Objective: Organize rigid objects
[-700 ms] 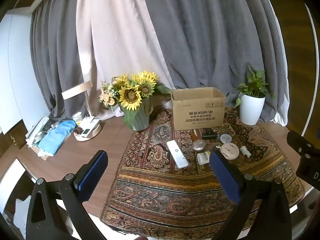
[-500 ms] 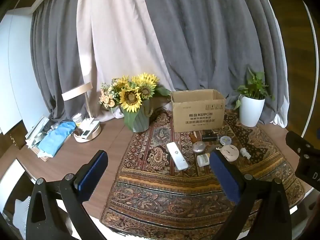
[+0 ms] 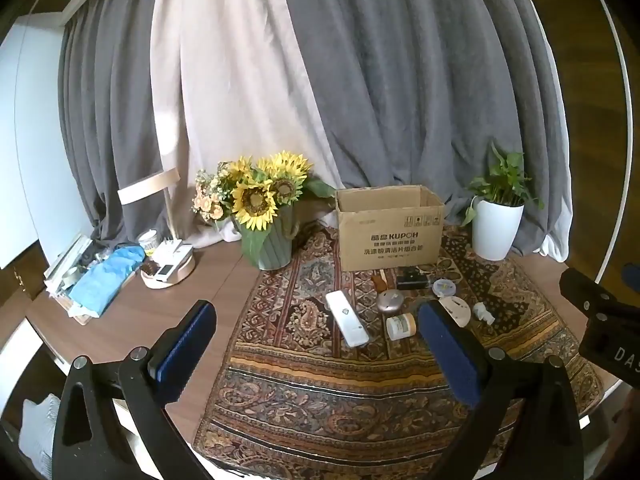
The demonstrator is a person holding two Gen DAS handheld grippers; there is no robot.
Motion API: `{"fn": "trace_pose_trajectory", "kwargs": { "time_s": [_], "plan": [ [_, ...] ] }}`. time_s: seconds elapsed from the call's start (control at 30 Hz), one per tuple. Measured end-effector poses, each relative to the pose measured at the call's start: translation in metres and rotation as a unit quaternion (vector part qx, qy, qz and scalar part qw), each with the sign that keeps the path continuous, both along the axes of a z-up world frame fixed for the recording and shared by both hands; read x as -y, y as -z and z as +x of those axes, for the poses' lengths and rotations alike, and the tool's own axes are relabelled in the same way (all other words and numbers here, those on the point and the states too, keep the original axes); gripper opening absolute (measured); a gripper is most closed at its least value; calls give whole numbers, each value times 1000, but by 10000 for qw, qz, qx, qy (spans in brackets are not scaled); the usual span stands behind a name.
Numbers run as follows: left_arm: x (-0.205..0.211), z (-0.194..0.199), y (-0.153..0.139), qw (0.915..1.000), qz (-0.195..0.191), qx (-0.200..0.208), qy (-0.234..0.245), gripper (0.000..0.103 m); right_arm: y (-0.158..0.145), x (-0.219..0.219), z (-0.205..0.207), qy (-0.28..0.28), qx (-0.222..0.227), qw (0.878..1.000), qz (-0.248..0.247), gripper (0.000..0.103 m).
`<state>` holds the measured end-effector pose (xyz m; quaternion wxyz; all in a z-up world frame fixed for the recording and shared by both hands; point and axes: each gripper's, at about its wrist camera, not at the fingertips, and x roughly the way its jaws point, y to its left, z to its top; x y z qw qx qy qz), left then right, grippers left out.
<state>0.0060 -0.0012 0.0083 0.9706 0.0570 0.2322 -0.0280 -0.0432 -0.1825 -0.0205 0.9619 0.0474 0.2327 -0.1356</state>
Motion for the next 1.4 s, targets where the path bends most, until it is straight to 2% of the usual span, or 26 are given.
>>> {"fn": "trace_pose_trajectory", "kwargs": {
  "time_s": [1.4],
  "plan": [
    [5,4,4,9999,-15,79,69,103,3,5,6,-8,52,10000,29,103]
  ]
}}
